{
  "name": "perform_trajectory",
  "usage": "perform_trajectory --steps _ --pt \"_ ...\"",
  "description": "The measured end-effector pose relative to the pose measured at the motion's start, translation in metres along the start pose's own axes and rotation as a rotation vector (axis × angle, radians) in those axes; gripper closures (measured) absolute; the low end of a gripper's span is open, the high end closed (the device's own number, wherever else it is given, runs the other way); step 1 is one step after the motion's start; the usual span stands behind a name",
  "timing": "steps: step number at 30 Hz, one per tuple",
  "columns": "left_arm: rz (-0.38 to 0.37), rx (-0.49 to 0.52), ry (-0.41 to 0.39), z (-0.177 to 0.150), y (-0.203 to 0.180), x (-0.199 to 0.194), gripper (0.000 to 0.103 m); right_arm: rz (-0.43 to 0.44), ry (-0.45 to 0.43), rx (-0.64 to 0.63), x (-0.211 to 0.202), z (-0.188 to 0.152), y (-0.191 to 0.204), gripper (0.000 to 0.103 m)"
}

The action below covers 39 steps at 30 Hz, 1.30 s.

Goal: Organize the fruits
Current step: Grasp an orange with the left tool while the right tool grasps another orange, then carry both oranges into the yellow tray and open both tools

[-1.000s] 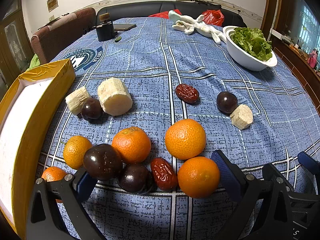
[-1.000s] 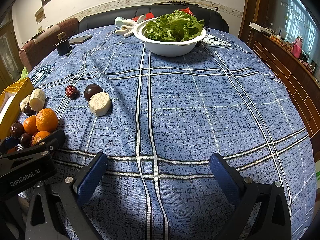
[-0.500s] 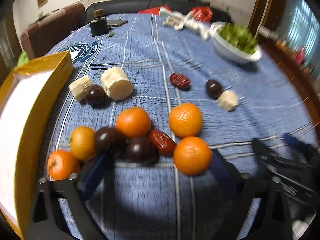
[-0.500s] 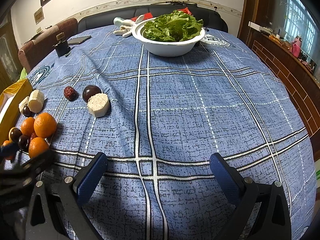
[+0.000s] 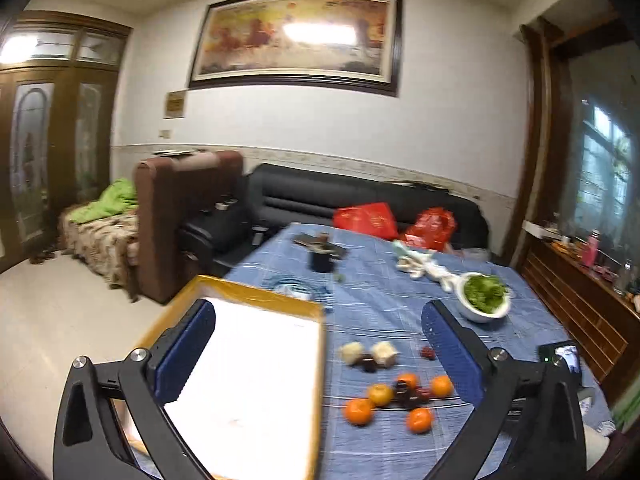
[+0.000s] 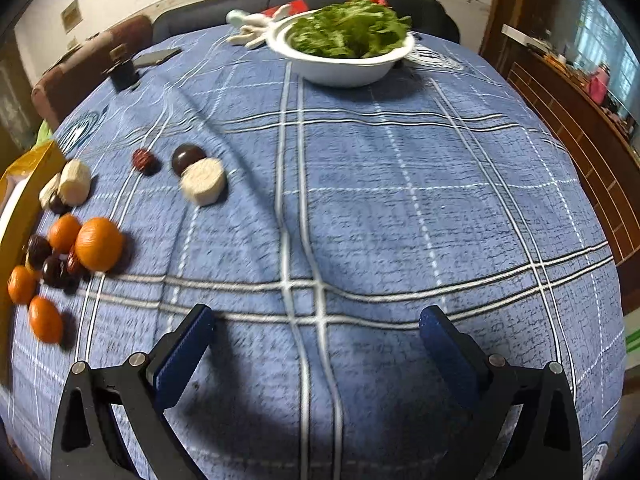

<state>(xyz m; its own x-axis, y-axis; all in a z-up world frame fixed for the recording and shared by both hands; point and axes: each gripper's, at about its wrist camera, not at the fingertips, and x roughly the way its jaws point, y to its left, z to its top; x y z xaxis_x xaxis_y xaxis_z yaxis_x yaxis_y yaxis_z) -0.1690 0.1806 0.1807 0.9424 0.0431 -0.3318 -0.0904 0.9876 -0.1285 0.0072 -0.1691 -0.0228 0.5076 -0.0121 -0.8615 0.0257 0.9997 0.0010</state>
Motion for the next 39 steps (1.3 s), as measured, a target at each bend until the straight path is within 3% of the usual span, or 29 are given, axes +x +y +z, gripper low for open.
perform_trajectory --steps 3,4,7,11,12,15,16,21,23,24,29,32,34,39 --pt "0.038 -0.053 0.028 -0.007 0.018 0.003 0.000 -0.017 0.015 0.010 -0.005 -0.001 0.002 0.003" --pt "0.026 -0.072 0.045 -0.010 0.022 0.006 0.000 -0.004 -0.004 0.020 -0.012 -0.003 0.003 0.013" --pt "0.015 -0.059 0.060 -0.021 0.022 0.013 0.000 0.134 -0.117 0.002 -0.048 -0.006 0.021 0.017" --pt "-0.059 -0.027 0.127 -0.036 0.008 0.034 0.000 0.286 -0.128 -0.107 -0.063 -0.009 0.066 0.017" --pt "-0.077 -0.015 0.150 -0.042 0.003 0.041 0.000 0.322 -0.117 -0.139 -0.061 -0.010 0.080 0.020" --pt "-0.101 0.030 0.206 -0.053 -0.007 0.053 0.000 0.384 -0.096 -0.208 -0.051 -0.013 0.112 0.043" --pt "-0.116 0.044 0.228 -0.056 -0.009 0.057 0.001 0.411 -0.085 -0.227 -0.046 -0.014 0.122 0.044" --pt "-0.187 0.085 0.333 -0.068 -0.017 0.076 0.015 0.426 -0.064 -0.263 -0.029 -0.019 0.145 0.047" --pt "-0.208 0.106 0.355 -0.072 -0.021 0.081 0.020 0.413 -0.071 -0.253 -0.027 -0.017 0.144 0.062" --pt "-0.222 0.116 0.367 -0.074 -0.024 0.083 0.023 0.437 -0.066 -0.237 -0.025 -0.015 0.140 0.065" --pt "-0.265 0.224 0.436 -0.088 -0.052 0.102 0.032 0.492 -0.062 -0.144 -0.018 -0.012 0.113 0.065" --pt "-0.269 0.301 0.496 -0.096 -0.068 0.122 0.044 0.520 -0.059 -0.107 -0.015 -0.010 0.105 0.065" --pt "-0.247 0.336 0.553 -0.103 -0.073 0.141 0.058 0.537 -0.055 -0.094 -0.014 -0.011 0.102 0.064" --pt "-0.222 0.347 0.633 -0.112 -0.074 0.168 0.060 0.547 -0.060 -0.091 -0.018 -0.015 0.102 0.063"
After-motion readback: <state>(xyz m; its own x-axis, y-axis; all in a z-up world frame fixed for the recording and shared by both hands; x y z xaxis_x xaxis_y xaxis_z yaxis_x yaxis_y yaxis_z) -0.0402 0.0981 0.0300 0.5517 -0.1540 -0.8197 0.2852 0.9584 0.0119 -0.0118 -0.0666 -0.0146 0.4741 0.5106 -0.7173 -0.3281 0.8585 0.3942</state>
